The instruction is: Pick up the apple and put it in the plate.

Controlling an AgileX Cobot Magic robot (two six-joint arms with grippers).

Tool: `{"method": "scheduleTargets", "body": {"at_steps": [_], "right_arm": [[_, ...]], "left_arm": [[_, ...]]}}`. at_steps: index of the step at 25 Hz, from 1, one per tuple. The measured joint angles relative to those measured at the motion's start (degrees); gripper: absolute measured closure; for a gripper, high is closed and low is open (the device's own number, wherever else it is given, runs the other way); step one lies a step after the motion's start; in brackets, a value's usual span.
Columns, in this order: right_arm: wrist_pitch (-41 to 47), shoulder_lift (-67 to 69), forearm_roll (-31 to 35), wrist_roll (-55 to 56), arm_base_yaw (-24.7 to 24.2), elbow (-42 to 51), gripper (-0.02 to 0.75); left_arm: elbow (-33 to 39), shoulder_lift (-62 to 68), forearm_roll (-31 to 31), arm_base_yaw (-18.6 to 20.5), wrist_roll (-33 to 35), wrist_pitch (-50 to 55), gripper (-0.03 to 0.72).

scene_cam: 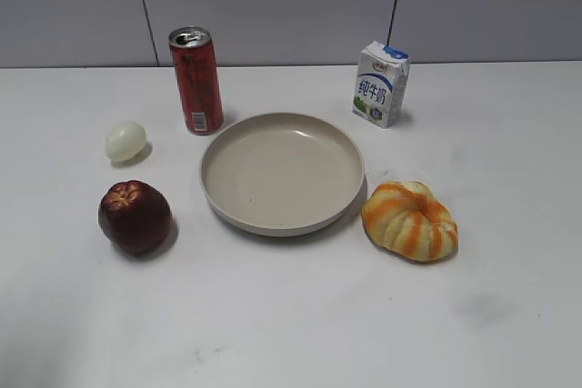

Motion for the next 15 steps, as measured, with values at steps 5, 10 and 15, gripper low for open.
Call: {"method": "scheduleTargets", "body": {"at_steps": [5, 10, 15], "right_arm": [[0.0, 0.0, 0.0, 0.0, 0.0, 0.0, 0.153], [0.0, 0.0, 0.0, 0.0, 0.0, 0.0, 0.153], [0.0, 0.0, 0.0, 0.0, 0.0, 0.0, 0.153]], "left_arm": [[-6.97, 14.24, -0.11, -7.47, 3.6, 0.24, 0.081], [-15.14, 27.78, -0.11, -14.69, 4.41, 2.78, 0.029], [-20.6, 39.99, 0.59, -18.43, 4.54, 3.48, 0.022]]}}
